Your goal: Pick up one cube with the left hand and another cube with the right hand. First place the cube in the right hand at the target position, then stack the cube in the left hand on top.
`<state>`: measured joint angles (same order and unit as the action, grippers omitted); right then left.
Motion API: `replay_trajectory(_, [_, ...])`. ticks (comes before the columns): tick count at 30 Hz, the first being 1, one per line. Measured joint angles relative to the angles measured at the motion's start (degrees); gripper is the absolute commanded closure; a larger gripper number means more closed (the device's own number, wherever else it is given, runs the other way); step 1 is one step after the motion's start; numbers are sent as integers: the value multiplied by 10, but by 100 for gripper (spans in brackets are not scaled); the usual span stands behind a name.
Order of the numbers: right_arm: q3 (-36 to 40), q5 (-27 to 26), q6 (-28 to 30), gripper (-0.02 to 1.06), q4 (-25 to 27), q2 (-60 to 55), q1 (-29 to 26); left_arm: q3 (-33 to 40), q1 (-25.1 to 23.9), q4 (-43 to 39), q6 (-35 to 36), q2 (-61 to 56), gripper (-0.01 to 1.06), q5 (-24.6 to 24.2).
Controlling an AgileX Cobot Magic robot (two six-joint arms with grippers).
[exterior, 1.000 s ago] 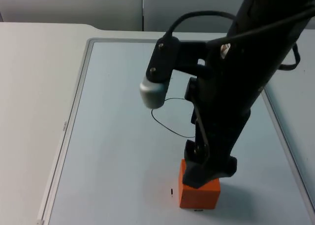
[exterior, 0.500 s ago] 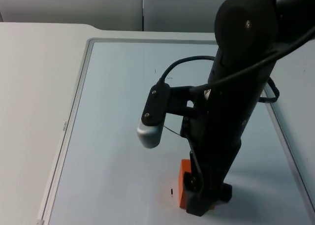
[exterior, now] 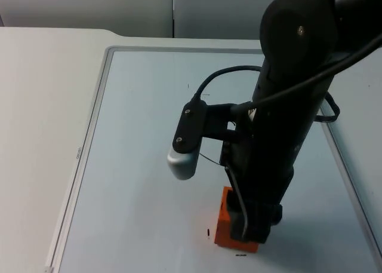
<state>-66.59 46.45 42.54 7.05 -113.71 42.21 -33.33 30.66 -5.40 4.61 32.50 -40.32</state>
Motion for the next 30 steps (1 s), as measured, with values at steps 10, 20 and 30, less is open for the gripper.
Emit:
replay_trajectory(10, [0,12,-51,105,-13,42,0,0,0,0,0,0,86,0])
replay_trajectory(20, [0,42,-151,105,-46,202,0,0,0,-1,0,0,86,0])
replay_trajectory(30, [0,77,-285,105,-94,360,0,0,0,-1,0,0,86,0])
